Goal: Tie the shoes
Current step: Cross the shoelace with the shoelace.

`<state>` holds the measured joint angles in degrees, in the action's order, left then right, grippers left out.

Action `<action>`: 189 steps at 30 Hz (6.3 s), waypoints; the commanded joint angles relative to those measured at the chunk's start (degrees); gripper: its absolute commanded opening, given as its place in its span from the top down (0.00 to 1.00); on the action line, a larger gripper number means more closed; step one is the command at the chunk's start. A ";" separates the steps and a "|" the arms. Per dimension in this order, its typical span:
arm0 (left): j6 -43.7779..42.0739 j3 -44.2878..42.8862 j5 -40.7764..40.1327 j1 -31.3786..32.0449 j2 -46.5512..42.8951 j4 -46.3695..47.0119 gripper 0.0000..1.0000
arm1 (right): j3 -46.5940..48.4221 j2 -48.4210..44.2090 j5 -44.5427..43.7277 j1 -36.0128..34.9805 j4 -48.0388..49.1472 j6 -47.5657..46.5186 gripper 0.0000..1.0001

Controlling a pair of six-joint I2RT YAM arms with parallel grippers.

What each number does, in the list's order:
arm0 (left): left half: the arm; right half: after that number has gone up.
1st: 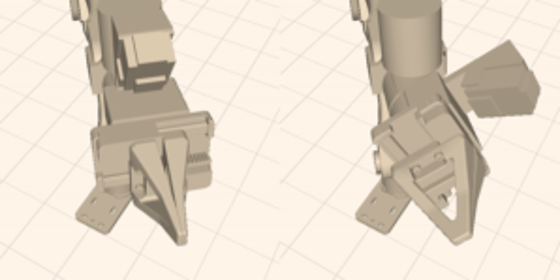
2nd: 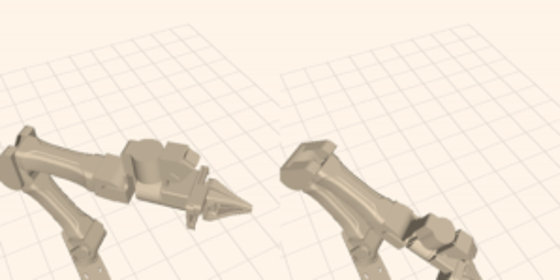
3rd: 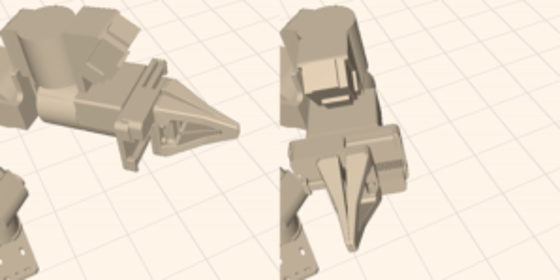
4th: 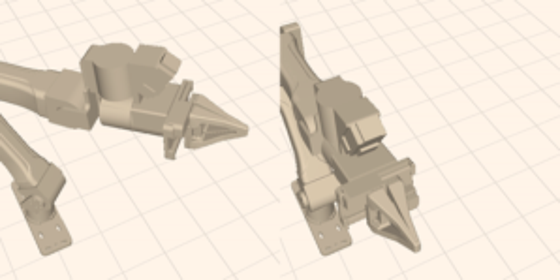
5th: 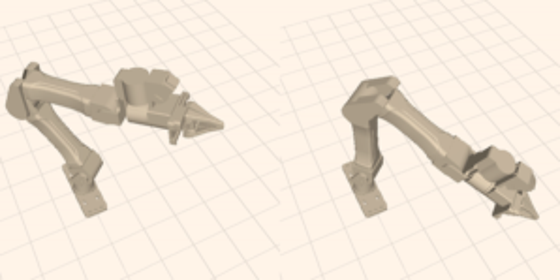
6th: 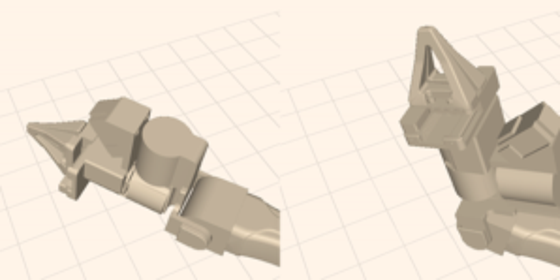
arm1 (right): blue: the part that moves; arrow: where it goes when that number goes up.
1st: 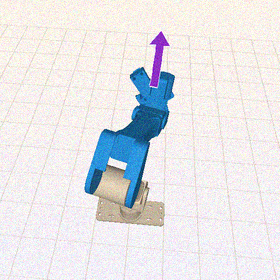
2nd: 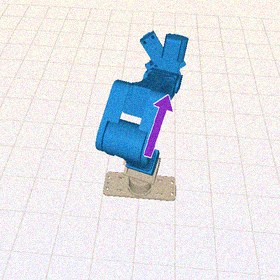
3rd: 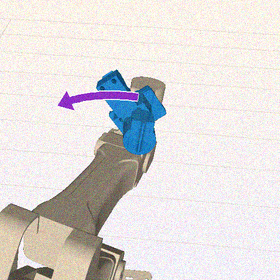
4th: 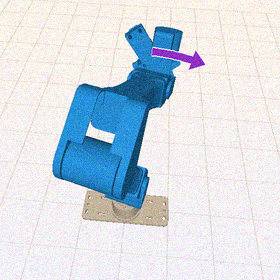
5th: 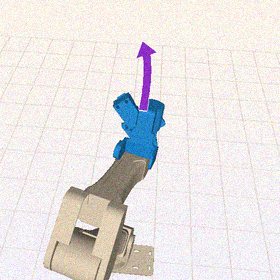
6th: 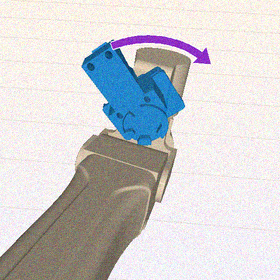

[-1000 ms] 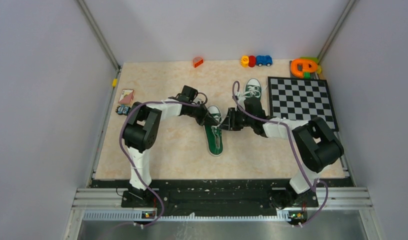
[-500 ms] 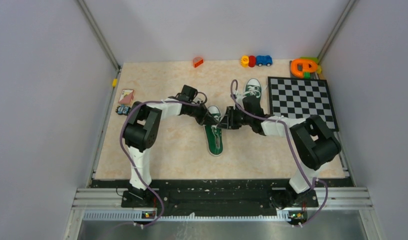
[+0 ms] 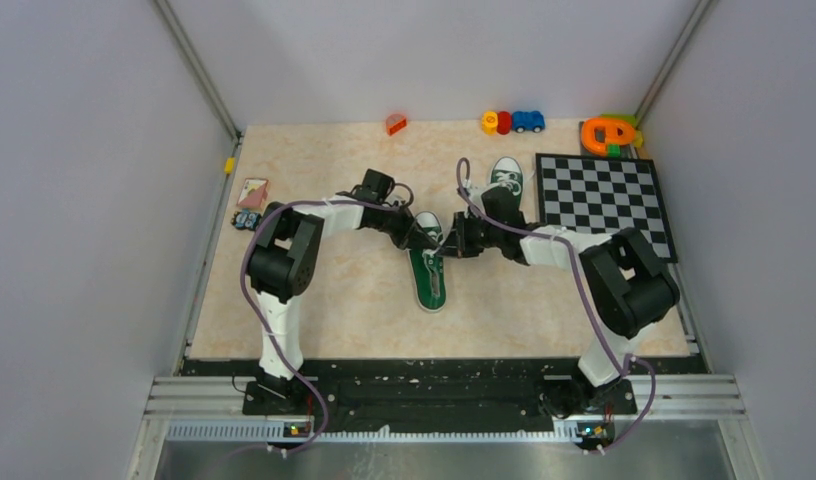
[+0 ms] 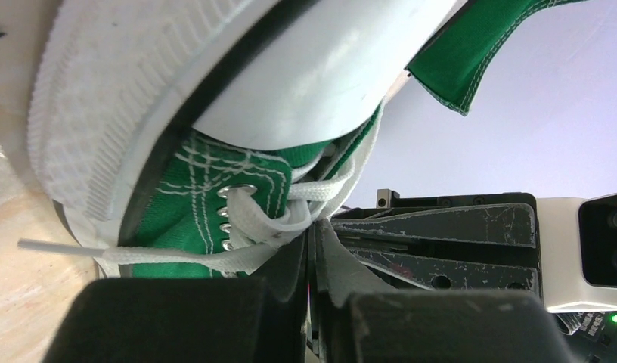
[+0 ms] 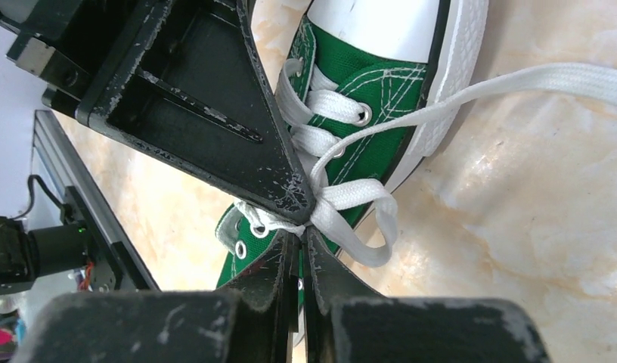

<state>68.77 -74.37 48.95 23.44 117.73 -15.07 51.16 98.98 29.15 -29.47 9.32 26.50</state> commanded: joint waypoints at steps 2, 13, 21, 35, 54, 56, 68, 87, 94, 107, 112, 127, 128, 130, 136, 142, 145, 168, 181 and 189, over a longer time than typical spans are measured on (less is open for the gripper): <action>-3.10 -3.00 0.35 -0.28 -0.55 -3.17 0.94 | 4.18 -3.42 -3.95 -0.50 -7.36 -6.29 1.00; -10.36 -6.83 -1.46 -3.37 -3.83 -10.20 0.86 | 8.89 -3.71 -3.33 -0.51 -15.45 -13.48 1.00; -17.87 -10.56 -3.00 -4.02 -5.14 -12.01 0.85 | 11.88 -3.74 -4.00 -0.67 -19.32 -17.10 1.00; -23.86 -15.56 2.71 -3.70 -1.49 -0.87 0.61 | 14.42 -3.27 -3.90 -2.24 -20.87 -19.10 1.00; -38.42 -31.01 -1.00 1.36 6.99 -23.20 0.60 | 15.22 -3.07 -4.19 -3.39 -21.66 -18.99 1.00; -39.26 -31.54 -1.41 1.56 7.50 -25.04 0.60 | 15.33 -2.89 -4.21 -3.48 -21.84 -19.03 1.00; -40.65 -32.21 -1.20 1.73 9.29 -27.71 0.64 | 15.79 -2.36 -4.10 -3.49 -22.21 -19.04 1.00; -36.14 -25.84 0.27 -2.21 4.56 -20.76 1.00 | 13.79 -2.72 -5.44 -3.52 -23.86 -19.10 1.00; -37.40 -24.09 0.83 -3.34 2.97 -21.59 1.00 | 14.54 -0.86 -6.30 -3.57 -25.33 -18.55 1.00; -38.67 -19.59 2.37 -3.77 0.58 -20.51 1.00 | 17.04 0.51 -3.34 -3.79 -24.27 -16.05 1.00; -39.19 -17.80 2.97 -3.48 -0.85 -18.70 0.93 | 19.44 0.56 -1.22 -4.10 -24.20 -14.27 1.00; -40.83 -9.06 -0.14 -2.70 -6.55 -9.89 0.82 | 26.10 6.14 -0.70 -3.84 -36.74 -11.99 1.00; -40.82 -9.04 -0.61 -2.72 -6.66 -10.06 0.82 | 26.58 6.47 -0.83 -3.84 -37.73 -12.03 1.00; -41.36 -8.89 -1.59 -2.71 -7.08 -10.28 0.79 | 27.86 7.23 -1.18 -3.84 -40.17 -12.10 1.00; -43.73 -8.93 -5.99 -2.86 -8.92 -12.47 0.69 | 32.13 9.00 -0.88 -3.75 -45.48 -11.54 1.00; -45.74 -8.72 -9.59 -3.01 -10.67 -13.89 0.53 | 36.85 12.34 -0.75 -3.62 -52.36 -11.87 1.00; -46.70 -8.06 -11.55 -2.97 -11.87 -14.64 0.47 | 37.90 12.96 -0.65 -3.51 -53.37 -11.76 1.00; -74.18 20.20 -4.44 0.61 -27.78 21.92 0.22 | 43.86 15.40 1.71 -3.05 -58.81 -16.34 1.00; -90.16 24.76 1.25 1.37 -22.76 33.17 0.23 | 45.96 16.15 3.82 -3.05 -59.34 -22.69 1.00; -93.24 28.53 2.54 2.26 -22.08 43.95 0.26 | 44.34 15.85 5.33 -2.96 -56.83 -23.92 1.00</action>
<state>-20.56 -47.37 48.71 25.12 95.42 19.05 94.24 114.96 32.53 -32.51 -49.91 4.45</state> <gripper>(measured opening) 0.744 0.013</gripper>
